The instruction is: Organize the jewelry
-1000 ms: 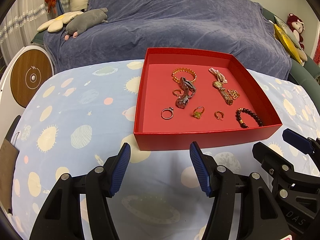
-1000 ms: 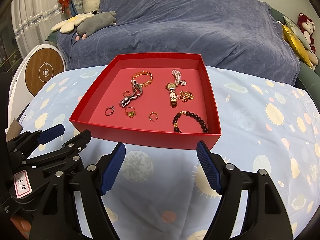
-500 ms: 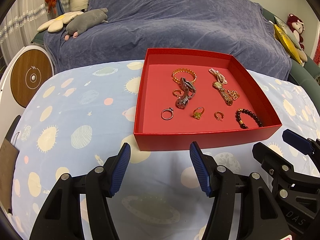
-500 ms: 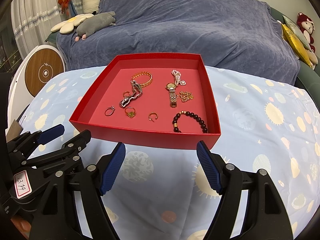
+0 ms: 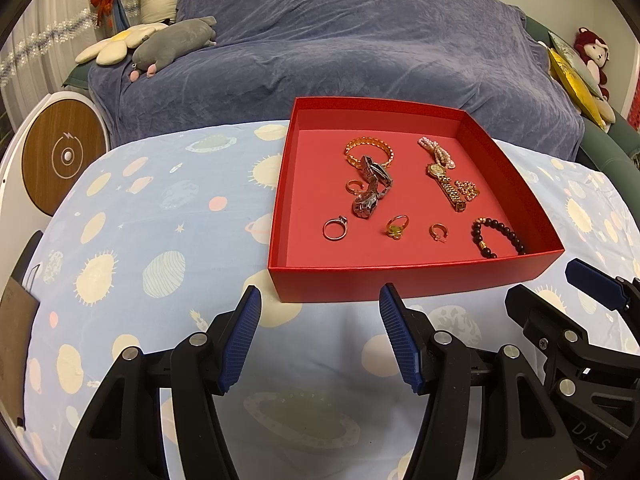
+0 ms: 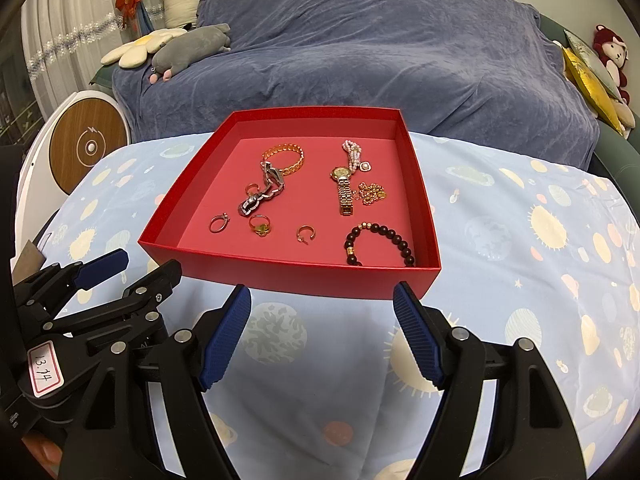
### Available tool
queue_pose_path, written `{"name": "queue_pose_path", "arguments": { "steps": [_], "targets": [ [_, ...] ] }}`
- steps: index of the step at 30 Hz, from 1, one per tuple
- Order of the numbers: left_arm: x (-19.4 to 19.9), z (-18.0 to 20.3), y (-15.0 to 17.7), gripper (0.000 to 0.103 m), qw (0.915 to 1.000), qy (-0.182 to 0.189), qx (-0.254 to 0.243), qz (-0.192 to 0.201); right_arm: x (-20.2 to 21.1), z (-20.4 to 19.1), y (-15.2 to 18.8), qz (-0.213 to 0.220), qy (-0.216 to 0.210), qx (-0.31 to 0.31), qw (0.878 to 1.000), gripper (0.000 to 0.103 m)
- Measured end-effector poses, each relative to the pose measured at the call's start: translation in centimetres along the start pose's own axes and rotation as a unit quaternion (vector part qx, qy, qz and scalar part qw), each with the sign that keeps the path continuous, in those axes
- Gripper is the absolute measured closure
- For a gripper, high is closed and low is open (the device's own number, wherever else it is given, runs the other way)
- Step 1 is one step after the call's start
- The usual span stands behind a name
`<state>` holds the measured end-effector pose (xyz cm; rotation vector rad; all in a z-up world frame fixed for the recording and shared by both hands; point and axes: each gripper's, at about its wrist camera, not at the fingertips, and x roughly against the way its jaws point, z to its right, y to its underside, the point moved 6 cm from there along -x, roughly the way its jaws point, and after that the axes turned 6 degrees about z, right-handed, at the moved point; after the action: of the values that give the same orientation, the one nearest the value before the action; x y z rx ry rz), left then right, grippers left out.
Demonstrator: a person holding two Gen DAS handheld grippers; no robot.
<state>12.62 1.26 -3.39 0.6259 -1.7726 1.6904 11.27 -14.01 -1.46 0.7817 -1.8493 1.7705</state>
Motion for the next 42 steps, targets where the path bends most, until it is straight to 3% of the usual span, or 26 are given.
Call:
{"name": "queue_pose_path", "arguments": {
  "steps": [33, 37, 42],
  "targets": [
    [0.31, -0.34, -0.51, 0.044, 0.9999, -0.01, -0.004, 0.007, 0.04, 0.31, -0.05, 0.002, 0.0, -0.003, 1.0, 0.032],
    [0.52, -0.55, -0.58, 0.036, 0.9998, -0.018, 0.006, 0.011, 0.16, 0.52, -0.08, 0.0, 0.001, 0.001, 1.0, 0.032],
    [0.74, -0.63, -0.82, 0.036, 0.9996, -0.019, 0.006, 0.018, 0.3, 0.26, -0.25, 0.001, 0.003, 0.004, 1.0, 0.032]
  ]
}}
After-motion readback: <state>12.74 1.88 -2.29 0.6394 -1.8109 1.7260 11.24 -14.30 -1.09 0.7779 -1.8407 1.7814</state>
